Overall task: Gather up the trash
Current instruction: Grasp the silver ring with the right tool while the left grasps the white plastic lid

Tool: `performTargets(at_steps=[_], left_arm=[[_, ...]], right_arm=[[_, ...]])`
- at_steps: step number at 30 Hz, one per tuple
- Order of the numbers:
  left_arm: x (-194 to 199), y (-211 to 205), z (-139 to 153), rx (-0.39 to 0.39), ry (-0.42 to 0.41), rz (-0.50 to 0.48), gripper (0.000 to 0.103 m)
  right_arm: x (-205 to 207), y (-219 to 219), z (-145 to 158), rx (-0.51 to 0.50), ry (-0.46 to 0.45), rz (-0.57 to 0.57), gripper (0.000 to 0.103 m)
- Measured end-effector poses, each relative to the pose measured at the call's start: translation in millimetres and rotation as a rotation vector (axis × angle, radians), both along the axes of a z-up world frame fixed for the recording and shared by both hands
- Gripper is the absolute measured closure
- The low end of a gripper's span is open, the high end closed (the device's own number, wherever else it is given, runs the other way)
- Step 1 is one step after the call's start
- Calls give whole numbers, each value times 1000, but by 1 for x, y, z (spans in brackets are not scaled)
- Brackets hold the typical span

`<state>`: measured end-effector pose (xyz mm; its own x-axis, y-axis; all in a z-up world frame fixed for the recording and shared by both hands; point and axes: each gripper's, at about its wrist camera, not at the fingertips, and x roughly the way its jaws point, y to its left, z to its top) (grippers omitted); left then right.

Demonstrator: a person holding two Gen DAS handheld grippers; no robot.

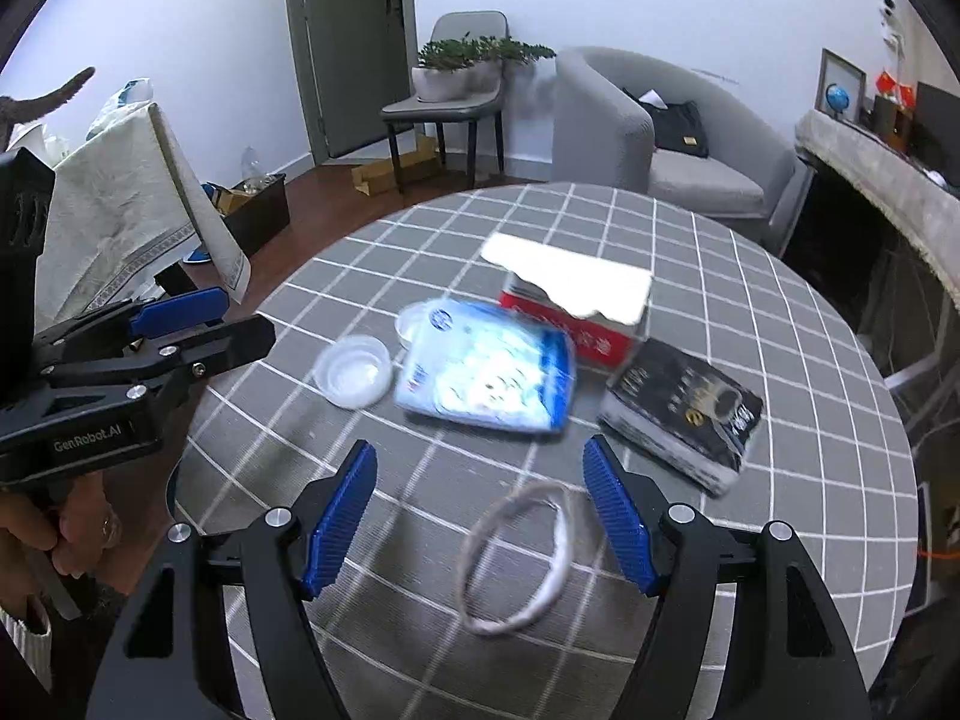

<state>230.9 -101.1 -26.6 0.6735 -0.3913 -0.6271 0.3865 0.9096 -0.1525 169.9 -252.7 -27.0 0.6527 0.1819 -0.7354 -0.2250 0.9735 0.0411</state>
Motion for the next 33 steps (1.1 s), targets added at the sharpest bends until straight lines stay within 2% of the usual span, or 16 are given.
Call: performTargets(at_steps=[10,18,33], left_arm=[[4,-27,-11,29,17,-37,36],[8,-39,-19,43,35,-46,44],[11,-50,-29,88,44,-40,58]], right_arm=[[-3,-13,-16,0,69,17,53],[-9,-17,-16,-7,51,42,64],[-14,-38,1,71,-4,14,66]])
